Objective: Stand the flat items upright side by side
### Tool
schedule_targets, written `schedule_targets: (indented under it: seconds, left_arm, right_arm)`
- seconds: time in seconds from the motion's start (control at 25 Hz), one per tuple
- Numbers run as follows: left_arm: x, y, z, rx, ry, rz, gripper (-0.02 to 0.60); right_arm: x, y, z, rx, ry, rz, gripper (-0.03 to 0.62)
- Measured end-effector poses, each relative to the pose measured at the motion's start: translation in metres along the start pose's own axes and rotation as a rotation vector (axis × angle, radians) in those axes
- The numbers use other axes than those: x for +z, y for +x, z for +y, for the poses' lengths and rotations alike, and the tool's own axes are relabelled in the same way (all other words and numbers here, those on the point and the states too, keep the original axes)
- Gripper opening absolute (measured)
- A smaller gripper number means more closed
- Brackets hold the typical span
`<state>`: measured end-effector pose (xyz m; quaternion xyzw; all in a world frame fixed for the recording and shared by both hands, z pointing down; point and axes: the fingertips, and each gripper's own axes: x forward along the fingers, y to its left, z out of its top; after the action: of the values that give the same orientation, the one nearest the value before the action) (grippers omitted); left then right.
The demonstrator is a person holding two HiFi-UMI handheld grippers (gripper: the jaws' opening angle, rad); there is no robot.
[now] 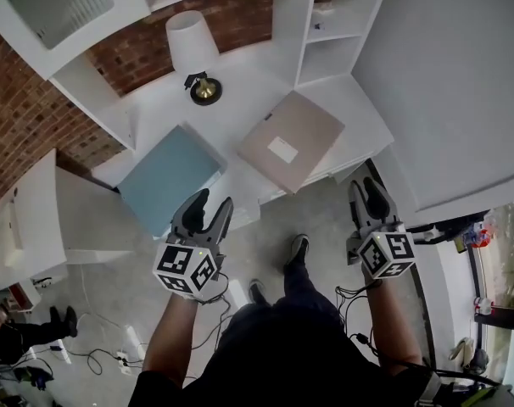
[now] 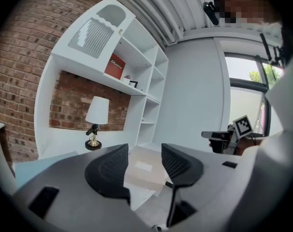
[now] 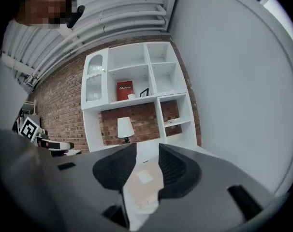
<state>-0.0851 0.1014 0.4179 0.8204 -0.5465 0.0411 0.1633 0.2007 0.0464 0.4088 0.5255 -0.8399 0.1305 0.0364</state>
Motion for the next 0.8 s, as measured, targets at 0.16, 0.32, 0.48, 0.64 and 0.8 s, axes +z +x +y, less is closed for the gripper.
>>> schedule_targets:
  seconds: [0.16,0.32,0.48,0.64,0.8]
  left_arm:
    - [0.007,0.038,0.006,0.011,-0.013,0.036,0.202]
    - [0.007,0.081,0.009,0.047,-0.036,0.074,0.202]
    - [-0.002,0.116,0.016,0.104,-0.067,0.133,0.204]
    - [-0.016,0.143,0.024,0.152,-0.174,0.181,0.206]
    - [-0.043,0.164,0.029,0.203,-0.284,0.246,0.207]
  right_arm:
    - [0.003,0.048,-0.022,0.067,0.031,0.027,0.149]
    - [0.009,0.092,-0.059,0.107,0.046,0.059,0.165]
    - [0.003,0.127,-0.094,0.144,0.087,0.13,0.197]
    - [-0.002,0.159,-0.126,0.173,0.095,0.197,0.207]
    - [-0.014,0.192,-0.153,0.225,0.083,0.266,0.216]
